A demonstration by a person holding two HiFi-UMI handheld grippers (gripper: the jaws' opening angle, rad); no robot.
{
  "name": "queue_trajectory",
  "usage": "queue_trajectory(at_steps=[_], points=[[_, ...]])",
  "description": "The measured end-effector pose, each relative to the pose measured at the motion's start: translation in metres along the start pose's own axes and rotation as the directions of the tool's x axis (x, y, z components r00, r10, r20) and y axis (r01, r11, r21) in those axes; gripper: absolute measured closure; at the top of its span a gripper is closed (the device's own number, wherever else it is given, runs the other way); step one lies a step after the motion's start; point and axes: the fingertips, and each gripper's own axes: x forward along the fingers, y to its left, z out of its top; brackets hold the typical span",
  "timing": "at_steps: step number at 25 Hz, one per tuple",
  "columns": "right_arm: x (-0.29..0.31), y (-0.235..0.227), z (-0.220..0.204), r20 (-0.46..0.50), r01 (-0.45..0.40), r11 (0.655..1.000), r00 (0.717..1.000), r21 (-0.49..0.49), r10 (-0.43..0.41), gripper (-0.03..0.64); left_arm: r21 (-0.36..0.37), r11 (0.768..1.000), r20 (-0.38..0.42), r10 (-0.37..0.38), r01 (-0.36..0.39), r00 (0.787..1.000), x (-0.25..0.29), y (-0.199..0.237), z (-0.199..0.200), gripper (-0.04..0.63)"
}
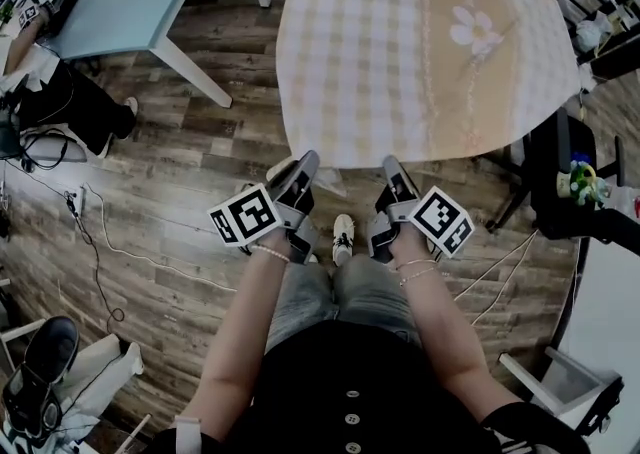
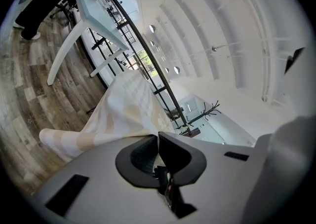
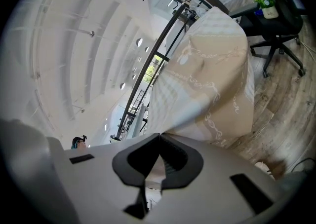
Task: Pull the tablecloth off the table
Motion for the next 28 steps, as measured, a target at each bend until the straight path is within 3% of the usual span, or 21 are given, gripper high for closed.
queue_trajectory(at_steps=[18, 28], points=[[-0.058, 0.019, -0.058, 0.100, -0.008, 1.000, 0.995, 0.022, 0.006, 0.589, 0.050, 0.997, -0.071, -0.061, 0.065, 0.996, -0.072, -0.009, -0.021, 0.578], [-0.089, 0.028, -0.083, 0.114, -0.019, 1.000, 0.993, -0.021, 0.022, 0.589, 0.067, 0.992, -0.117, -0.097, 0.105, 0.988, -0.104, -0.020, -0.035, 0.578]])
